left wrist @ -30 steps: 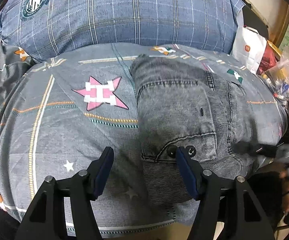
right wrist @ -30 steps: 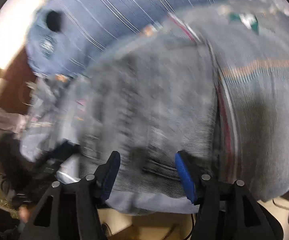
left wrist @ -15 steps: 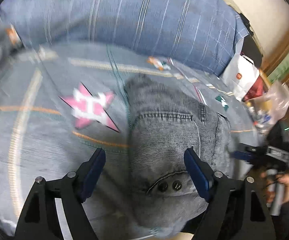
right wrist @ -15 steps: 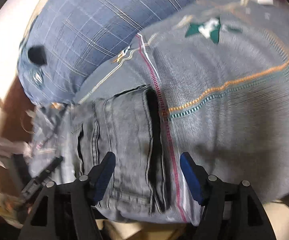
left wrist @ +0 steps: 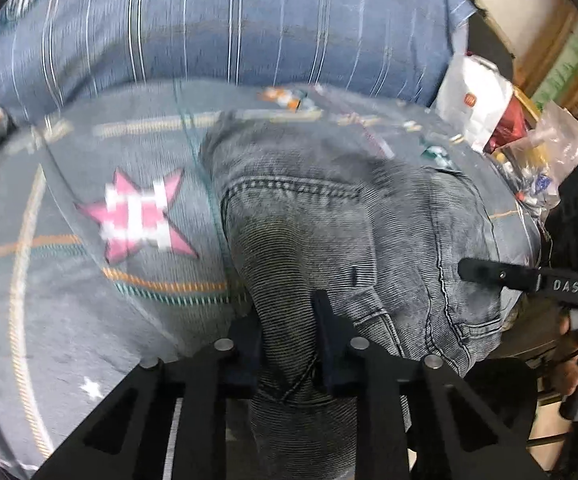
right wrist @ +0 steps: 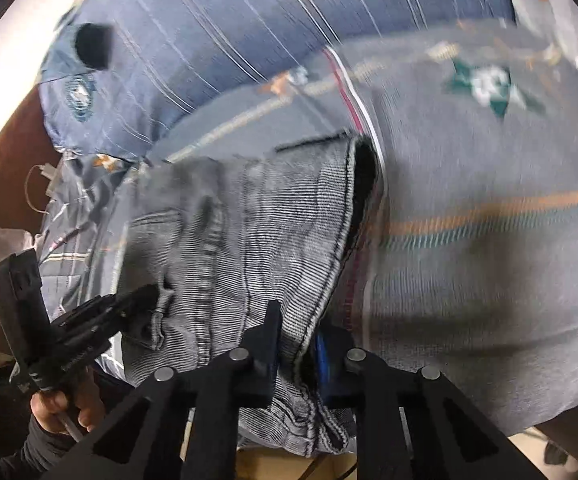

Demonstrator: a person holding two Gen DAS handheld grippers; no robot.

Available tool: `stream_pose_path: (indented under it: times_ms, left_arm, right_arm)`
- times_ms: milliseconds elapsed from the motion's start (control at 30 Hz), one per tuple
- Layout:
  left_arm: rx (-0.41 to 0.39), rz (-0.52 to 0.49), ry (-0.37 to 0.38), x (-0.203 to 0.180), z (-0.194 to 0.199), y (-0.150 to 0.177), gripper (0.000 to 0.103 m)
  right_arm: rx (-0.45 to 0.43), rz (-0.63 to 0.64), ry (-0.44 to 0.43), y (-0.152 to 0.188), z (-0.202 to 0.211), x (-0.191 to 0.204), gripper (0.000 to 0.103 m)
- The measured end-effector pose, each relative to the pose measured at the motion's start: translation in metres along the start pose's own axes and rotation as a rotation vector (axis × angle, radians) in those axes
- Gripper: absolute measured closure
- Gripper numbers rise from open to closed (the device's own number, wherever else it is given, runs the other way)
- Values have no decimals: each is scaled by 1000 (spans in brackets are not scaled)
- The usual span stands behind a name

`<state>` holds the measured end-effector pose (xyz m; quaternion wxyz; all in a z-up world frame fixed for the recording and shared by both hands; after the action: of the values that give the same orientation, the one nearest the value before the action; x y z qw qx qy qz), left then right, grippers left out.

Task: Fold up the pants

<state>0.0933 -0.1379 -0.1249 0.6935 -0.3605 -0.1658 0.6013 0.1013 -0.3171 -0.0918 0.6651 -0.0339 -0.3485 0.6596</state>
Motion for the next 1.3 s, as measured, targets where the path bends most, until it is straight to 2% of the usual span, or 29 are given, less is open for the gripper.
stream_pose_path:
  times_ms: [200,300,400,467,600,667,733,833,900,933,967,1000,1033,1067,1100,1133,1200,1300]
  left_arm:
    - [-138,-37,-11,4,47,-47,81]
    - [-121,-39,8,8,46,-50,81]
    - [-69,-48,-3,13,29,-33,81]
    - [-66,-51,-18,11,25,-26,81]
    - [-136,-74,-56,18,43,-43,83]
    - [-197,-80,-87,26,60,-60,90]
    - [-292,-110,-128,36,84,-81,96]
    - [-320,-71,-130,55,92,-96,96]
    - [-316,-40,-147,70,84,-94,96]
    - [-283,-18,-161,81,73,-87,90]
    - [-233,10,-167,91,59,-76,73]
    - [-156,58,-158,102,42,-59,65]
    - [-118,86,-150,107,33,-48,59]
    - [-92,105,-148,112,26,-38,59]
    - [-73,117,-148,114,21,-29,59]
    - [-57,136,-135,114,16,-22,59]
    - [-56,162,-97,108,15,-20,56]
    - [-105,174,-62,91,26,-32,41]
  right_arm:
    - [-64,101,-14,-30,36,40,87]
    - [-65,123,21,-41,33,48,87]
    - [-38,100,34,-33,22,42,87]
    - [-45,104,37,-31,14,45,87]
    - [-78,137,19,-45,13,64,87]
    - [-107,156,3,-55,19,77,87]
    - [-143,177,-15,-67,24,92,87]
    - [-152,210,-69,-77,14,120,87]
    - [-159,283,2,-74,-10,127,87]
    - [-152,275,24,-73,-20,123,83]
    - [-122,240,45,-69,-36,111,82]
    - [-87,220,105,-63,-51,92,81]
    - [-65,221,179,-58,-58,77,75]
    - [-41,224,238,-51,-63,62,71]
    - [-29,221,254,-46,-63,52,60]
    - [-23,222,289,-43,-60,42,45]
    - [-52,245,340,-45,-46,34,41]
    - [-91,222,336,-54,-21,35,41]
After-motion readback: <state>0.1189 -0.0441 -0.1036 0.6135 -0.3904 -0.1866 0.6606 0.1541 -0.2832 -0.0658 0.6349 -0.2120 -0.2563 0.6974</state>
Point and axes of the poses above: each gripper's, at about its wrist camera, not at the fingertips, and z roughly against the way its jaws point, x to its left, y to its underside, the point moved 7 cm from there along -z, roughly the way its jaws point, and after that the axes turned 12 degrees about -x, right-handed, at the moved point
